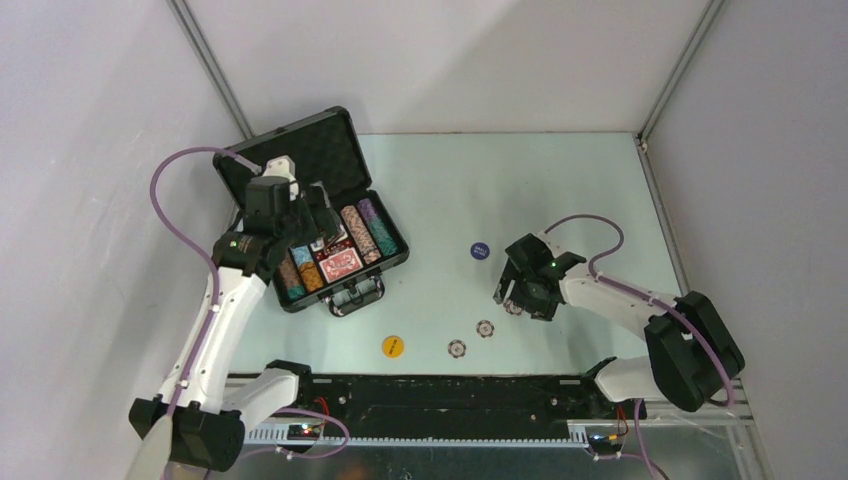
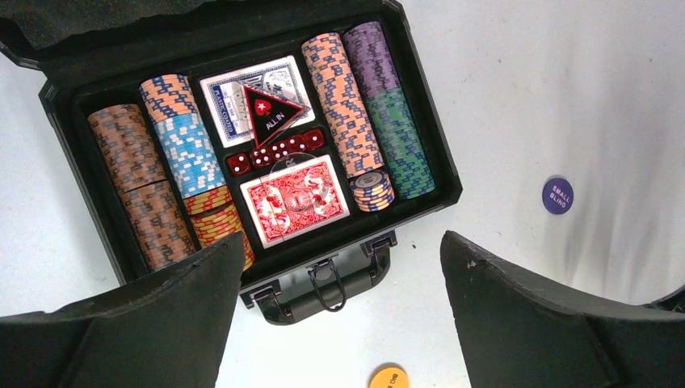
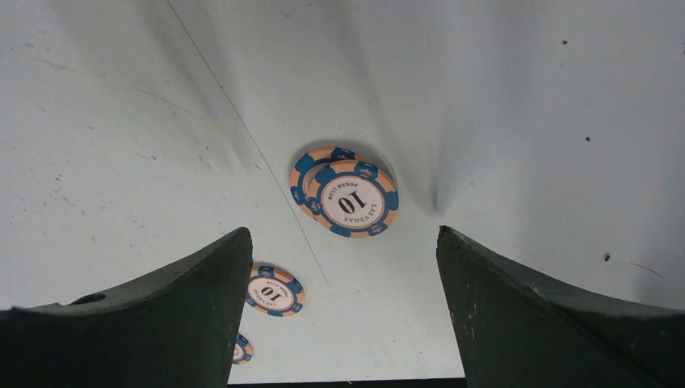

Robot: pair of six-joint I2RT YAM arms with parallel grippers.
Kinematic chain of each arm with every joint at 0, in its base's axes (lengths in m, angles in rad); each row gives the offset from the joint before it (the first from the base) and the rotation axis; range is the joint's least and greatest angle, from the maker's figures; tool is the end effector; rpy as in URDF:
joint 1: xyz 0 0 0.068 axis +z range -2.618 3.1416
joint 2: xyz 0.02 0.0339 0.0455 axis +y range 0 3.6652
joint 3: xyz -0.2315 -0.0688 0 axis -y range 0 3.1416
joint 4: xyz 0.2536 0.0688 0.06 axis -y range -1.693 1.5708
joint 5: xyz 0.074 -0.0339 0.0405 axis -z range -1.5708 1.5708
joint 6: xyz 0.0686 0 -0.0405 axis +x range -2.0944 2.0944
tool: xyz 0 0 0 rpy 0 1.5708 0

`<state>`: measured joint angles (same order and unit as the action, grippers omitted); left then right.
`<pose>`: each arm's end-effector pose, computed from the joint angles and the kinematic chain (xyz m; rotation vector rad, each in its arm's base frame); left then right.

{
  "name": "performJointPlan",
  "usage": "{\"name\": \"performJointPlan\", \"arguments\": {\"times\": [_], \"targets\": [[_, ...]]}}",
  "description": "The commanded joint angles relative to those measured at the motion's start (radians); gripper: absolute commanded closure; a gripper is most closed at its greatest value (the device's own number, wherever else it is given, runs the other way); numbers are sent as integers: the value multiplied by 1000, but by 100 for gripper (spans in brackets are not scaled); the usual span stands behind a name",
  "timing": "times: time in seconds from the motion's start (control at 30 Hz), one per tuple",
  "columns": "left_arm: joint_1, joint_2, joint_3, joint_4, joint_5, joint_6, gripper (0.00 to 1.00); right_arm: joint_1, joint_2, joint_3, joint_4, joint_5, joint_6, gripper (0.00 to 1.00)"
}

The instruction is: Pack up texas hold em set

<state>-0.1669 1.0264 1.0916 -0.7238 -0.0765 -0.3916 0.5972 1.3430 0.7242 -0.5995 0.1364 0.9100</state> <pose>0.2591 -0.0383 0.3008 -0.2924 2.2170 -0.2201 0.2187 0.1374 0.1076 0.4673 2.7462 0.2007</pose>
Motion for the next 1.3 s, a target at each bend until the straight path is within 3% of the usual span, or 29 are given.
{"name": "performJointPlan", "arguments": {"times": [0.0,1.27], "targets": [[10,-27,-16,17,36,15,5,8,33,31,36,34,36,13],[16,-33,-33,21,45,24,5,15,175,101,82,30,5,13]]}}
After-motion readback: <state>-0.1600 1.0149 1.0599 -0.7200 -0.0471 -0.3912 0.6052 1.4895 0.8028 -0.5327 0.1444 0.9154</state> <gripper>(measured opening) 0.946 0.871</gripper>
